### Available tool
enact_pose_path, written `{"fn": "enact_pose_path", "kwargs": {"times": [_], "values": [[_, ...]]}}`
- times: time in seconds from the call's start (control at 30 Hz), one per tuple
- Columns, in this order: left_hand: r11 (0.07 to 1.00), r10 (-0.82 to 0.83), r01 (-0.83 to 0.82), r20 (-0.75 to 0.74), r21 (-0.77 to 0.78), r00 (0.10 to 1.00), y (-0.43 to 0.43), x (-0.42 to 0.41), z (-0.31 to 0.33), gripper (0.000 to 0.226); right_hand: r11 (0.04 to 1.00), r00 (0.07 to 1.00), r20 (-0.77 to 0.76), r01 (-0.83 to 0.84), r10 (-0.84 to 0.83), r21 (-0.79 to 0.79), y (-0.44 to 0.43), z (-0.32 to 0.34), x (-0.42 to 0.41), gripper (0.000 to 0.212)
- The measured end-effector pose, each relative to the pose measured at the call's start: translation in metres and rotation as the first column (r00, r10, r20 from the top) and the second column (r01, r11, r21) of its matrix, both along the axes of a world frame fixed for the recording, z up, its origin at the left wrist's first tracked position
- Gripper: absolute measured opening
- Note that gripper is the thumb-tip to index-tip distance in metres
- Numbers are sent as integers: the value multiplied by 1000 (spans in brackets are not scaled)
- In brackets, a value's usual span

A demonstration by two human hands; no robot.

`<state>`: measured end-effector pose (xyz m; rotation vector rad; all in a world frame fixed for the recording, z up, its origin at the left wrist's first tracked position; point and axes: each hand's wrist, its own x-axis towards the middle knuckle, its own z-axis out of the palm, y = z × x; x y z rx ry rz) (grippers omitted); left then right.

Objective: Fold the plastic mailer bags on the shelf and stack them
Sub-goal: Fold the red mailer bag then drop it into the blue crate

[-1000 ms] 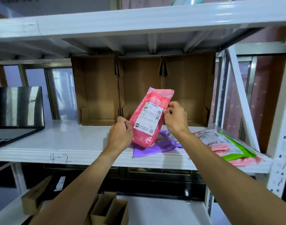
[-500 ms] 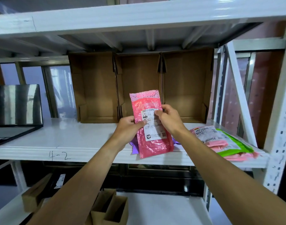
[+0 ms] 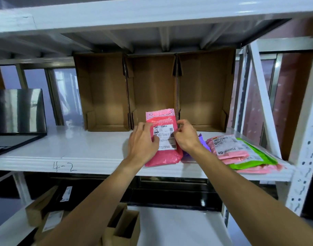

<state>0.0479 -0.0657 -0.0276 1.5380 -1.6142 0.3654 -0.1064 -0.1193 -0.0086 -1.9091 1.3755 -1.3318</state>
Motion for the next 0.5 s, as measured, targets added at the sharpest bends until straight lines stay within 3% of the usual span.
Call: {"fn": "enact_pose_path", "kwargs": {"times": [0.17,0.33,0.5], "values": [[979,-124,99,136,178,983,-8,-10,0,47,998,998,-27,63,-63,2,-6,-3,3,33],[941,-153,119,84,316,985,-16,-8,-10,48,996,994,-65,87,-86,18,-13,-9,1,36],[870,-162,145,-5,471,987,-21,-6,-12,50,981,972,-171,139,-161,-134,-10,-7,4,34]]}}
